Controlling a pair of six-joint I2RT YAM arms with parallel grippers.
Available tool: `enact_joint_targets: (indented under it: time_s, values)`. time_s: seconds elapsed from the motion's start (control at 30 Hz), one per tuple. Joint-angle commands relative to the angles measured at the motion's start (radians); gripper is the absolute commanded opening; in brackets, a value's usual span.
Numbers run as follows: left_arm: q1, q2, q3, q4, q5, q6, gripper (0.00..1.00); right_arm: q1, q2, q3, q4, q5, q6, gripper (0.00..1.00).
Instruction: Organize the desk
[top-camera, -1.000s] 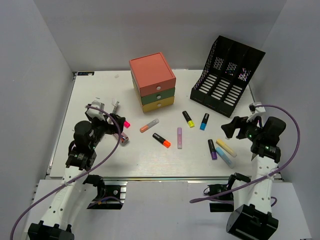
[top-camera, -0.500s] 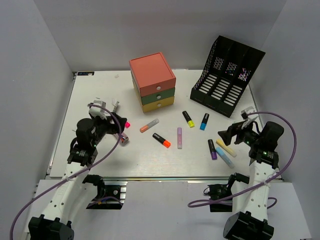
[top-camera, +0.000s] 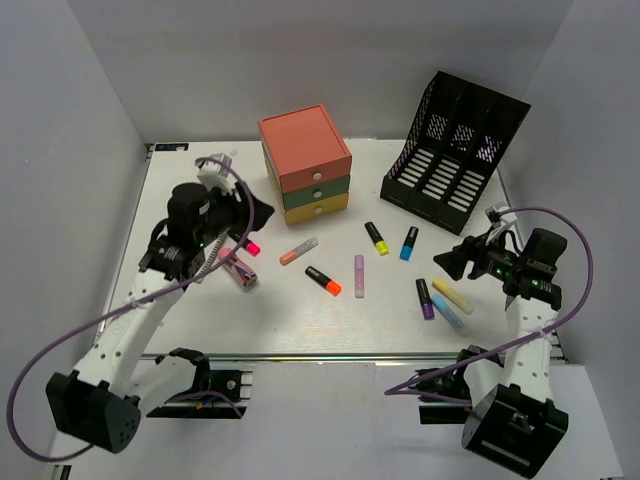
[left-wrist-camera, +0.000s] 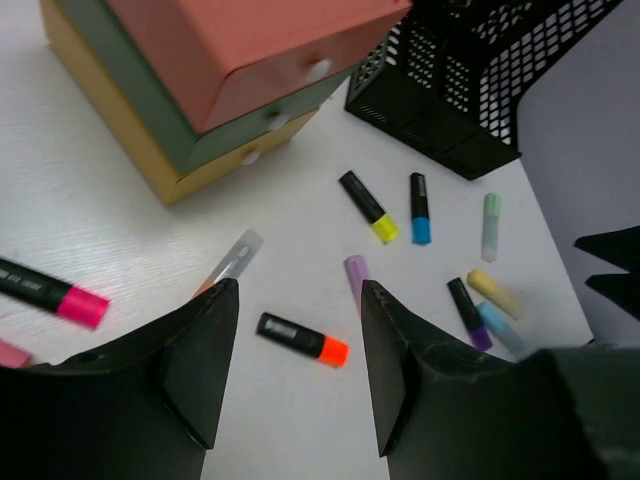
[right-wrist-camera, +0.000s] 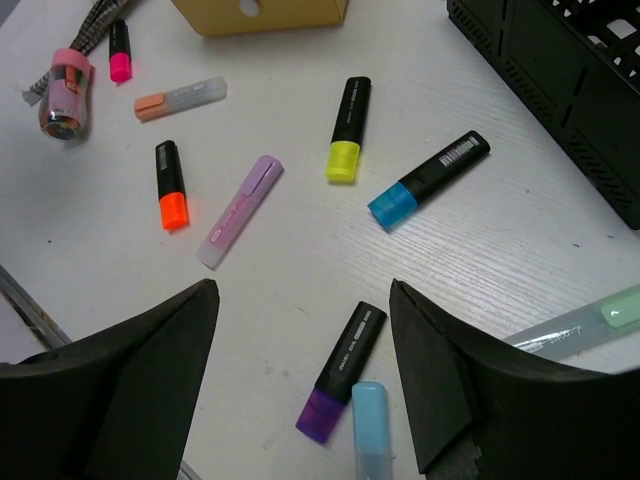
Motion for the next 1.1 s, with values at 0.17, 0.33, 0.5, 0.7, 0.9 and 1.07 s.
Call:
enact_joint_targets:
  time_s: [0.17,0.33,0.5,0.7,0.9,1.07]
  values:
    - [-0.240,0.198,0.234,-0.184,-0.336,-0.128,0.72,0.005,-0.029,0.019,0.014,0.024,0.060,0.61]
    - [-0.302,0.257,0.262,-0.253,-0.632,-0.117,0.73,0.005,-0.037,0.018,0.006,0.019,0.065,0.52]
    - [-0.262,0.229,0.180,-0.248,-0.862,0.013,0.63,0.005,-0.051,0.019,-0.009,0.016,0.062,0.54]
    - [-0.188,0.305,0.122,-0.186,-0.926,0.093,0.40,0.005,-0.075,0.018,-0.017,-0.001,0.060,0.56]
    - [-0.092,0.421,0.154,-0.124,-0.870,0.174,0.69,0.006,-0.080,0.021,-0.041,-0.010,0.045,0.57]
    - [-0.038,0.565,0.218,-0.115,-0.803,0.245,0.72,0.006,-0.081,0.022,-0.043,-0.016,0.045,0.58]
